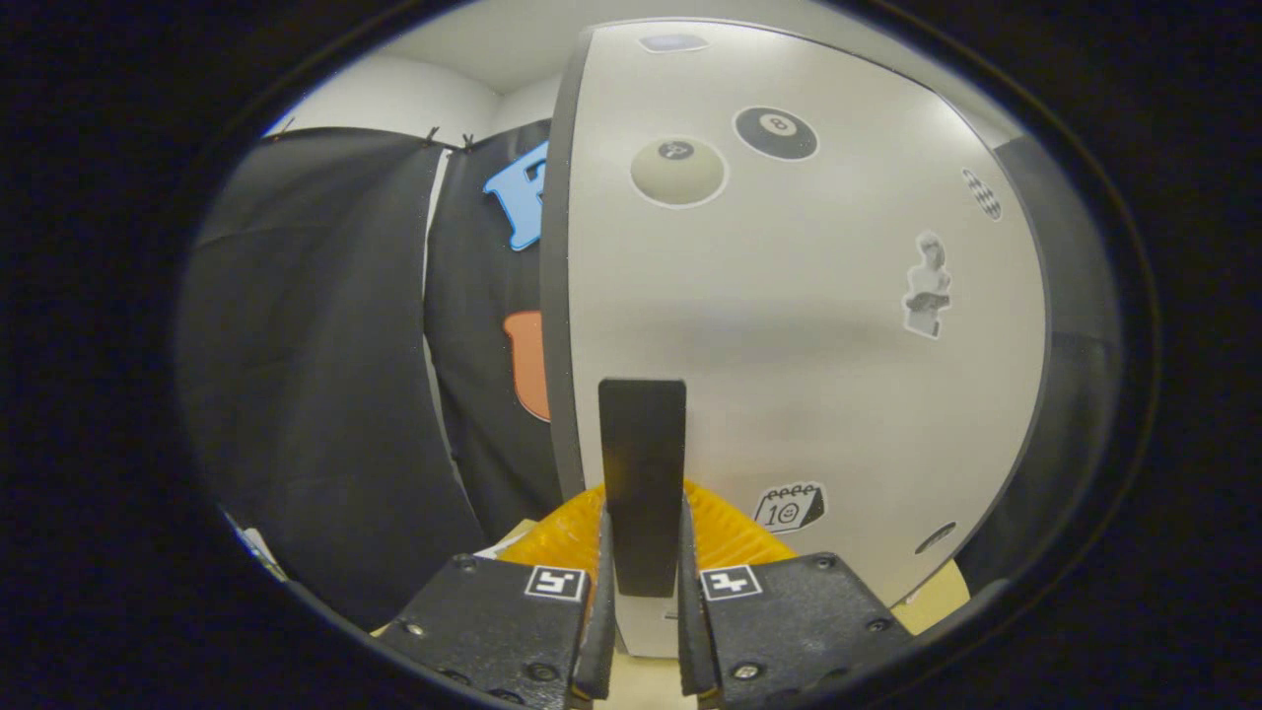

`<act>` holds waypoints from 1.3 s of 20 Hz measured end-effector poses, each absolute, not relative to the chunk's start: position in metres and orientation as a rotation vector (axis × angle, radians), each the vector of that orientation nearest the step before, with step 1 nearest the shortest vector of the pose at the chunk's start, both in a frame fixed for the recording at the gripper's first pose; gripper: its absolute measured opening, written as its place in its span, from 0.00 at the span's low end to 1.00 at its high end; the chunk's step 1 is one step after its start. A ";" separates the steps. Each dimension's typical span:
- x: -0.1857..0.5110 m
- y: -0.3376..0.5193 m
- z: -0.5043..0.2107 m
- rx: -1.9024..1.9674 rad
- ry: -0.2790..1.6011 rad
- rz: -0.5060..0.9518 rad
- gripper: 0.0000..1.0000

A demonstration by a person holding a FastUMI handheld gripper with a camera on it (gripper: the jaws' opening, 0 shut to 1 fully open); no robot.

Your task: Open the shoe cabinet door, grab the shoes and put them into the shoe cabinet, then close the shoe cabinet door.

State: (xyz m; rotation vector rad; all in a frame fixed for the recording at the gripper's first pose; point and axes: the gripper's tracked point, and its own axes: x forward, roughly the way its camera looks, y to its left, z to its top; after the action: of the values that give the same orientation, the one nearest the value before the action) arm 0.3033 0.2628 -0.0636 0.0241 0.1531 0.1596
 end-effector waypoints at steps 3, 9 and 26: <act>0.280 0.262 -0.064 0.017 0.151 0.188 0.26; 0.210 0.238 -0.065 0.025 0.146 0.225 0.24; 0.050 0.104 -0.070 0.032 0.144 0.186 0.19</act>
State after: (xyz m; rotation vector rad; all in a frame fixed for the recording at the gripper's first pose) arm 0.0502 0.1035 -0.0704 0.0323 0.1439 0.1860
